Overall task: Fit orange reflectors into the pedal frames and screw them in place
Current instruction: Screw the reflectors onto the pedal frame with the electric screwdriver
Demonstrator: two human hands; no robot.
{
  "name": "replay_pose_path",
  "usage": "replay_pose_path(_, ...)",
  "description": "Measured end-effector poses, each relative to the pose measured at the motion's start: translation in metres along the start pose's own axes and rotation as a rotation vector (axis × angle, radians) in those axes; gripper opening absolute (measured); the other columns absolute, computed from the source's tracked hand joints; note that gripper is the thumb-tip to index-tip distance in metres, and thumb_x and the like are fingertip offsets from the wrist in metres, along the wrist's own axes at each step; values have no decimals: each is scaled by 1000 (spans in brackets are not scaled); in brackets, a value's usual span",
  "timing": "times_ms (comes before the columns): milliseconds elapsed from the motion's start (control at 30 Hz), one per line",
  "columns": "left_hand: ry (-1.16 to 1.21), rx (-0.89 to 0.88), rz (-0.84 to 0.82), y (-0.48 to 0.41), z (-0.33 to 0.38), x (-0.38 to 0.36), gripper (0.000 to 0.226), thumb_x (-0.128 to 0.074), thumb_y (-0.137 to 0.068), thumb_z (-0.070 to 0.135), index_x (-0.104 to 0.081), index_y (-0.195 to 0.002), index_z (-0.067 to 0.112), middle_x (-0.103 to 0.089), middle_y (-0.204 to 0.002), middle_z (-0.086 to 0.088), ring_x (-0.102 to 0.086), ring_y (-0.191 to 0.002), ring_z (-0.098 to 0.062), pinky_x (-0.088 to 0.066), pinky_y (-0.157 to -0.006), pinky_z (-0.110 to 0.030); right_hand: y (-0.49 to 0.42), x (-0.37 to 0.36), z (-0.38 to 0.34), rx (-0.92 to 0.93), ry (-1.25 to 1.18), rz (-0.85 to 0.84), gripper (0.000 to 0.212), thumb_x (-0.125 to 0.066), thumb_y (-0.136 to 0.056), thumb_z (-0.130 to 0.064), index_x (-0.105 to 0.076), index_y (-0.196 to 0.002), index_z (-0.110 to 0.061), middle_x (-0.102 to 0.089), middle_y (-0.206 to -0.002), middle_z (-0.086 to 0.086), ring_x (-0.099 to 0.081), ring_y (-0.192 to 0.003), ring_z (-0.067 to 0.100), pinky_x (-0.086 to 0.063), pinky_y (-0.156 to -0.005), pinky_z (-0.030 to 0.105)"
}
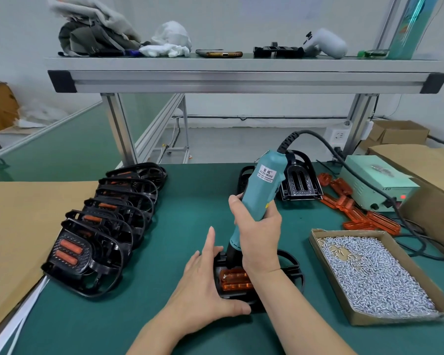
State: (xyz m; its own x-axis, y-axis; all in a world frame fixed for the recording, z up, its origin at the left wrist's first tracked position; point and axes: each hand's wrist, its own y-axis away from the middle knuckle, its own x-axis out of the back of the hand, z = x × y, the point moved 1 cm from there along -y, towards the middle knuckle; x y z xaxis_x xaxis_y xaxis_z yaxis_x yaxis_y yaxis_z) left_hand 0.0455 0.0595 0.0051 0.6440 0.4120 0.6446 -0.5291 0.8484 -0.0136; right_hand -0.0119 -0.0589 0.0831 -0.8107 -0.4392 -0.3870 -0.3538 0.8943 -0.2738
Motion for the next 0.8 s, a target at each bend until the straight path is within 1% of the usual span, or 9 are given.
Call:
replay_pose_path(67, -7, -18, -2, 0, 0, 0, 152, -81, -41, 76, 35, -137, 58, -27, -148, 33, -13, -147, -8, -20, -122, -41, 1, 0, 1, 3, 14, -16, 13, -77, -77, -21, -65, -78, -18, -63, -68, -8, -53, -59, 9, -46, -59, 20)
replay_pose_path(100, -10, -27, -4, 0, 0, 1, 152, -81, -42, 76, 36, -137, 58, -26, -144, 38, -14, -146, -4, -20, -123, -40, 1, -1, 2, 3, 19, -25, 12, -77, -77, -21, -65, -77, -21, -63, -68, -9, -54, -60, 9, -46, -60, 20)
replay_pose_path(133, -14, -38, -7, -1, 1, 1, 152, -81, -42, 75, 37, -136, 59, -23, -139, 46, -14, -144, 2, -19, -123, -38, 2, -2, 2, 4, 24, -33, 13, -78, -77, -21, -65, -76, -24, -63, -68, -9, -54, -60, 9, -47, -60, 20)
replay_pose_path(200, -34, -74, -14, -1, 1, 1, 150, -81, -44, 75, 39, -133, 59, -19, -129, 59, -9, -131, 24, -17, -122, -34, 3, -3, 3, 4, 33, -51, 13, -78, -77, -21, -66, -75, -27, -63, -68, -10, -54, -60, 8, -47, -61, 20)
replay_pose_path(267, -51, -95, -14, -1, 3, 2, 150, -80, -46, 75, 41, -132, 58, -16, -126, 63, -5, -123, 33, -17, -121, -32, 3, -5, 4, -2, 32, -78, 11, -78, -78, -21, -68, -77, -24, -63, -68, -8, -54, -60, 9, -47, -61, 21)
replay_pose_path(367, -60, -104, -13, 0, 4, 3, 150, -80, -47, 75, 41, -133, 56, -18, -126, 61, -8, -122, 34, -19, -120, -32, 3, -6, 5, 2, 46, -107, 10, -78, -78, -21, -68, -79, -18, -61, -66, -3, -53, -60, 12, -48, -62, 23)
replay_pose_path(533, -63, -108, -4, -2, 4, 2, 149, -81, -46, 74, 40, -132, 57, -21, -125, 61, -14, -122, 31, -22, -116, -26, 2, -5, 8, 9, 90, -101, 16, -77, -76, -28, -62, -71, -28, -59, -63, -9, -52, -56, 10, -46, -58, 22)
replay_pose_path(633, -47, -87, 0, -2, 1, 1, 151, -82, -45, 72, 38, -135, 57, -21, -125, 61, -16, -125, 29, -24, -113, -23, 0, -5, 11, -7, 112, -91, 21, -77, -75, -34, -59, -66, -28, -56, -58, -10, -50, -54, 10, -44, -56, 21)
replay_pose_path(800, -30, -80, 3, -3, -2, -2, 153, -82, -43, 73, 37, -138, 56, -22, -124, 62, -20, -125, 26, -29, -98, -11, 0, -4, 13, -14, 125, -63, 22, -76, -73, -37, -58, -66, -28, -55, -58, -9, -49, -54, 12, -44, -56, 22)
